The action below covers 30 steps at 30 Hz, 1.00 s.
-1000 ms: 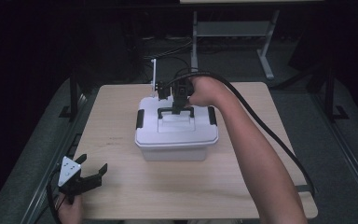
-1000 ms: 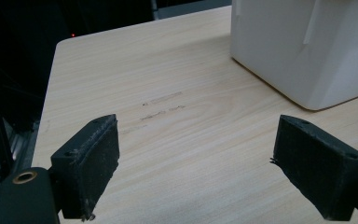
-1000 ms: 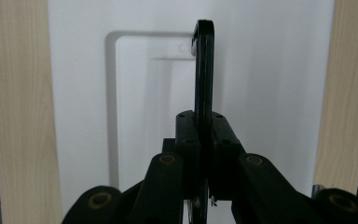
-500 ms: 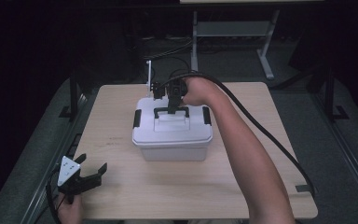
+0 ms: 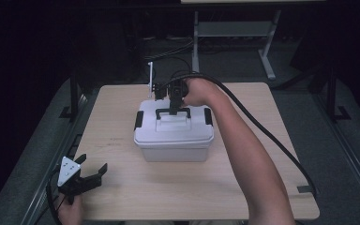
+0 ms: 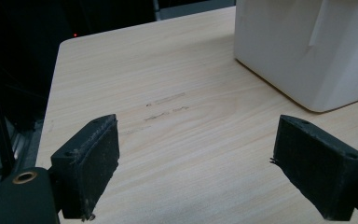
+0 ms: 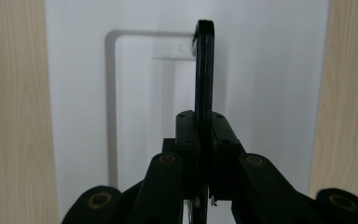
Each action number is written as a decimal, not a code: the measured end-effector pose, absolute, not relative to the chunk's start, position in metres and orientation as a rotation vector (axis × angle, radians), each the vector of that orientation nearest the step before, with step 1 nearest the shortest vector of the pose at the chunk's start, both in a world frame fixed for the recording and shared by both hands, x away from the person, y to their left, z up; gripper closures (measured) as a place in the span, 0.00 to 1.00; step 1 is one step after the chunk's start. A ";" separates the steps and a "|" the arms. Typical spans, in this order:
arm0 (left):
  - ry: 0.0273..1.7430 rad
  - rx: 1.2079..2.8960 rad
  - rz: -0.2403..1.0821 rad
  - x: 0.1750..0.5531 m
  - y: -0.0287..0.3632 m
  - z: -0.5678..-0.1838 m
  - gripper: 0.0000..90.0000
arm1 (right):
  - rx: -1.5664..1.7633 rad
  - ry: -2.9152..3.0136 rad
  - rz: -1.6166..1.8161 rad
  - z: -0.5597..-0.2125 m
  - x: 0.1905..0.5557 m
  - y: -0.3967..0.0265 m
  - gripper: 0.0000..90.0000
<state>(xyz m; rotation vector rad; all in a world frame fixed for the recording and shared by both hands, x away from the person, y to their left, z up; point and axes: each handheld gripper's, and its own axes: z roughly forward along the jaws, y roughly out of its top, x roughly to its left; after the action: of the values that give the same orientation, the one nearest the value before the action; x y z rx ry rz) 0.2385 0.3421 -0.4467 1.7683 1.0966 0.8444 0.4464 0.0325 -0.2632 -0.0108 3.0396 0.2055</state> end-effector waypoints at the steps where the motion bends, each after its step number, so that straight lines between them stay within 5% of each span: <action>1: 1.097 1.767 0.844 0.238 0.342 -0.447 0.15 | -0.005 3.042 0.203 -0.264 0.447 0.032 0.94; 30: 1.104 1.756 0.845 0.238 0.342 -0.447 0.15 | -0.006 3.035 0.202 -0.272 0.444 0.031 0.93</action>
<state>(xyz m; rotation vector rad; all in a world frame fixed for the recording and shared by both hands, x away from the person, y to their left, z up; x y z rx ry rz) 0.2380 0.3425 -0.4469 1.7555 1.1040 0.8450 0.4444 0.0308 -0.2721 -0.0063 3.0352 0.2015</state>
